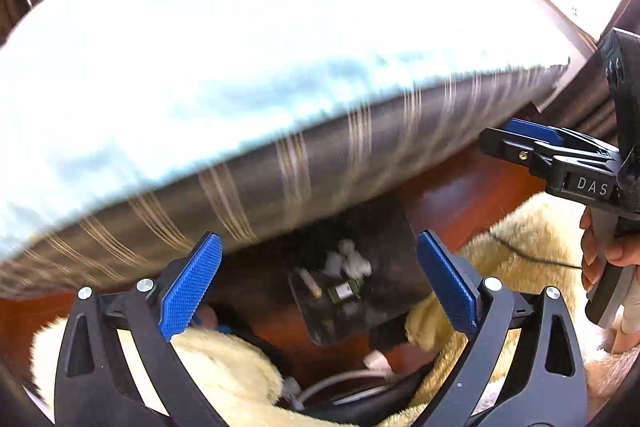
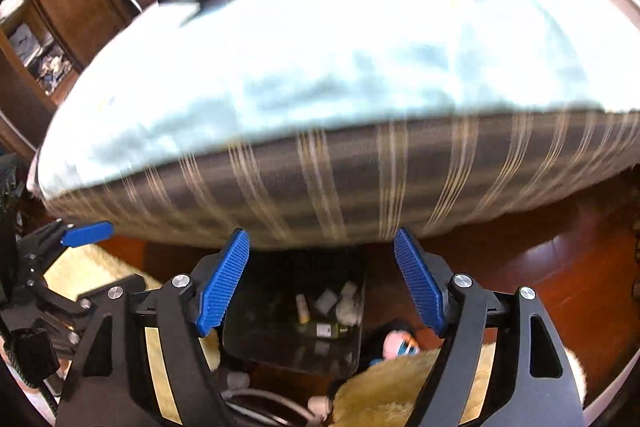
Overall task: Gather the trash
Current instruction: 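Move both tools back over the bed toward the black box and wipe pack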
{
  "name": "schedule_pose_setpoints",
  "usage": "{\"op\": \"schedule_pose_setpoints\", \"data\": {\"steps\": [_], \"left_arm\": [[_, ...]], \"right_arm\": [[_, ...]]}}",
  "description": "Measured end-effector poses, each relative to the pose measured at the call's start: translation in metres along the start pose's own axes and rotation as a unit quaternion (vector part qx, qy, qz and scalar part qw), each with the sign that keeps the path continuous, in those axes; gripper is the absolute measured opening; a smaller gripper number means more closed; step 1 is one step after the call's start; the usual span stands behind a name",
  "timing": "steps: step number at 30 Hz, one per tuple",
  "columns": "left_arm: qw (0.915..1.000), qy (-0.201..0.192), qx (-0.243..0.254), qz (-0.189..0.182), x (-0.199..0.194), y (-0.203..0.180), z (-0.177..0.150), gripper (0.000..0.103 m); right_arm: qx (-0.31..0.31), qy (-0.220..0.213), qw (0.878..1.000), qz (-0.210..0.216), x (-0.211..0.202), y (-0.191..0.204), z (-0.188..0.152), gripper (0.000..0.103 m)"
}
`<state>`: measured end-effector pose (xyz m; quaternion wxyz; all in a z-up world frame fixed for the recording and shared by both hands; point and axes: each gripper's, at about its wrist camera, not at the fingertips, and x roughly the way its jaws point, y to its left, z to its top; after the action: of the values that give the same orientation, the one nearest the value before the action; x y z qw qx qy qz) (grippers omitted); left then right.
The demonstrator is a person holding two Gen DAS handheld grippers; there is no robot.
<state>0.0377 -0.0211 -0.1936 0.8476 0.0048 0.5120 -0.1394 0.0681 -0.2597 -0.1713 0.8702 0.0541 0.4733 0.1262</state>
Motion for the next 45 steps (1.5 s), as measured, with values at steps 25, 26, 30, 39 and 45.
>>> {"op": "schedule_pose_setpoints", "data": {"steps": [25,26,30,39,45], "left_arm": [[0.9943,-0.102,0.009,0.032,-0.023,0.015,0.140,0.093],[0.9939,-0.105,0.007,0.032,-0.021,0.015,0.148,0.093],[0.9930,-0.114,0.007,0.031,-0.015,0.013,0.169,0.093],[0.9925,-0.115,0.002,0.042,0.007,0.013,0.200,0.093],[0.9919,-0.121,-0.002,0.039,0.012,0.021,0.207,0.082]], "right_arm": [[-0.038,-0.089,0.995,-0.019,0.032,0.021,0.149,0.083],[-0.040,-0.089,0.995,-0.019,0.036,0.022,0.155,0.083],[-0.043,-0.092,0.995,-0.017,0.047,0.022,0.173,0.083],[-0.049,-0.083,0.995,-0.017,0.078,0.028,0.206,0.082],[-0.056,-0.074,0.996,-0.012,0.097,0.036,0.218,0.077]]}}
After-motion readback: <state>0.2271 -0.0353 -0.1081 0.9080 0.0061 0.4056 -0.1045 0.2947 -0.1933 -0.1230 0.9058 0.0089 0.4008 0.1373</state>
